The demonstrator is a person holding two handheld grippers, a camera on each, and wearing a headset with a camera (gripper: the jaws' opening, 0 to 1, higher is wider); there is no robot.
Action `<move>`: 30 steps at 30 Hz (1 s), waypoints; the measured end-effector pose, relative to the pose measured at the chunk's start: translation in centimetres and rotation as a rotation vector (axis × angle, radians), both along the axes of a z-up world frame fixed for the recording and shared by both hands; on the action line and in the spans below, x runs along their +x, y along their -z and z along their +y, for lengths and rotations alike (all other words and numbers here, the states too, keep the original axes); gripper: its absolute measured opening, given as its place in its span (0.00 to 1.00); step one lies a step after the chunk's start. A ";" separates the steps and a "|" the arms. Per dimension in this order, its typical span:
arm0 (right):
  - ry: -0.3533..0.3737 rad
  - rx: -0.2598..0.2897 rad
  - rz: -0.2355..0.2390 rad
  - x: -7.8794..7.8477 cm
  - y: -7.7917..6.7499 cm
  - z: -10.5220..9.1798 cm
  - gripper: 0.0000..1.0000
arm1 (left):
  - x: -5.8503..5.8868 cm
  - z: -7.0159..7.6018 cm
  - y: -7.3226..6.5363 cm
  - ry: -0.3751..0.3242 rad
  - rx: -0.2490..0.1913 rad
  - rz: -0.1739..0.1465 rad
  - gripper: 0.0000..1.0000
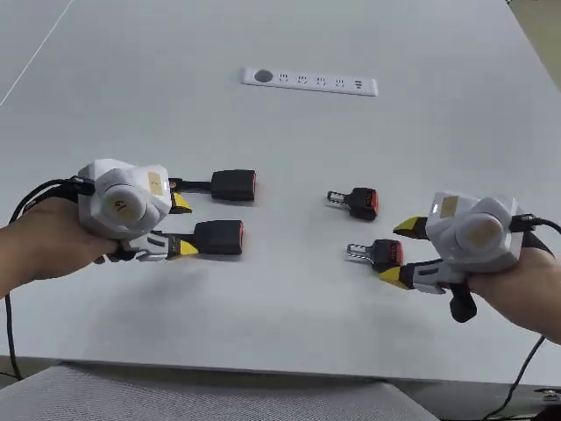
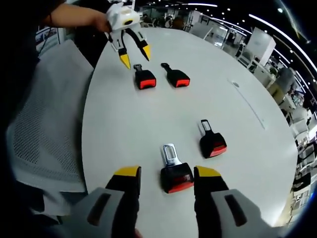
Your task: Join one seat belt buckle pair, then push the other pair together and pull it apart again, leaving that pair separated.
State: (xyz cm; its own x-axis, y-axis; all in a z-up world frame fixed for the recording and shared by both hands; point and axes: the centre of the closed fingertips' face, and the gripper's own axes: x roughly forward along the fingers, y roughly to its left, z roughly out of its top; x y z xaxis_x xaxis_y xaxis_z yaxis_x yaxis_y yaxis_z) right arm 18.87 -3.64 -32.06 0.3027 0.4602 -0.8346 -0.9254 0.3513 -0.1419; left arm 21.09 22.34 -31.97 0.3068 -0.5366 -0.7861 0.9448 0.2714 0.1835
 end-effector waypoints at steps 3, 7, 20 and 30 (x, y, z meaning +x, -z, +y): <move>-0.013 -0.011 0.010 0.2 0.4 -0.1 0.43 | 0.2 -0.7 0.1 0.018 -0.002 0.009 0.37; -0.028 -0.035 0.027 0.8 1.4 -0.7 0.43 | 0.2 -1.4 0.9 0.064 0.028 0.017 0.37; -0.066 -0.072 0.108 1.6 3.5 -1.7 0.40 | 0.3 -1.7 2.2 0.157 0.093 0.075 0.36; -0.092 -0.098 0.151 1.5 4.7 -1.7 0.37 | 0.2 -2.2 3.2 0.206 0.129 0.089 0.33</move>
